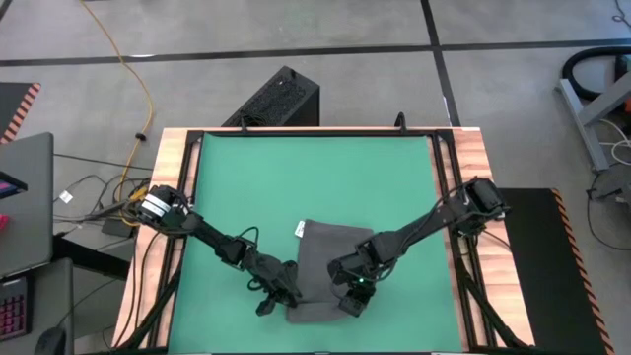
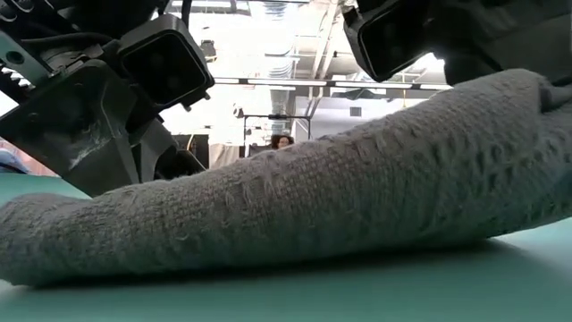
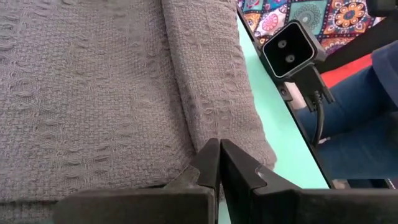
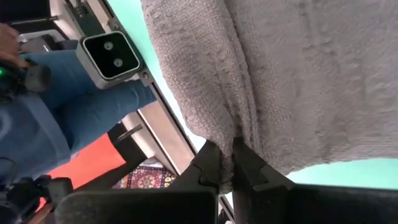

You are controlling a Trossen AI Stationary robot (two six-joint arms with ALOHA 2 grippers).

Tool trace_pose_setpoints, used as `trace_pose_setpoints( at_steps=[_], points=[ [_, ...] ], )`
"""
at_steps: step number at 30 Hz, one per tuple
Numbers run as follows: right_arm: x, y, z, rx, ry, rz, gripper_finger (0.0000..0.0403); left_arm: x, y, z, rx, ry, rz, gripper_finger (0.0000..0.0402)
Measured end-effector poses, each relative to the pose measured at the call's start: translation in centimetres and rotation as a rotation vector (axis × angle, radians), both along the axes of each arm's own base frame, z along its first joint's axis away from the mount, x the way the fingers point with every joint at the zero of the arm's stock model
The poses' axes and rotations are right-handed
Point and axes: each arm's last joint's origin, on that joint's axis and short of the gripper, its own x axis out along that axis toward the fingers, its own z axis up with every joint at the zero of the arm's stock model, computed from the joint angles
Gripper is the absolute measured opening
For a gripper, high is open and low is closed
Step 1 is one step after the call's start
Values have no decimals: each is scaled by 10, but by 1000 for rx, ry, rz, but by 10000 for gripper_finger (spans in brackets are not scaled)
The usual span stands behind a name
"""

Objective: Roll towel
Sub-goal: Roll the gray towel

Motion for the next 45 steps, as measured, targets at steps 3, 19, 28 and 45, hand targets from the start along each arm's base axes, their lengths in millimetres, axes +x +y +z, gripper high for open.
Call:
trace_pose_setpoints(
  at_steps=[3,19,28,45],
  points=[
    [1,-3,0,-6,-13,12,26,-1,-1,7,23,-40,23,0],
    [-3,6,-1,-97,-65,13,26,-2,49,82,206,-253,83,0],
    [-3,7,-2,-139,-92,8,26,26,107,66,412,-445,85,0],
    [-3,9,-2,-146,-95,4,26,89,140,20,605,-194,32,0]
  ],
)
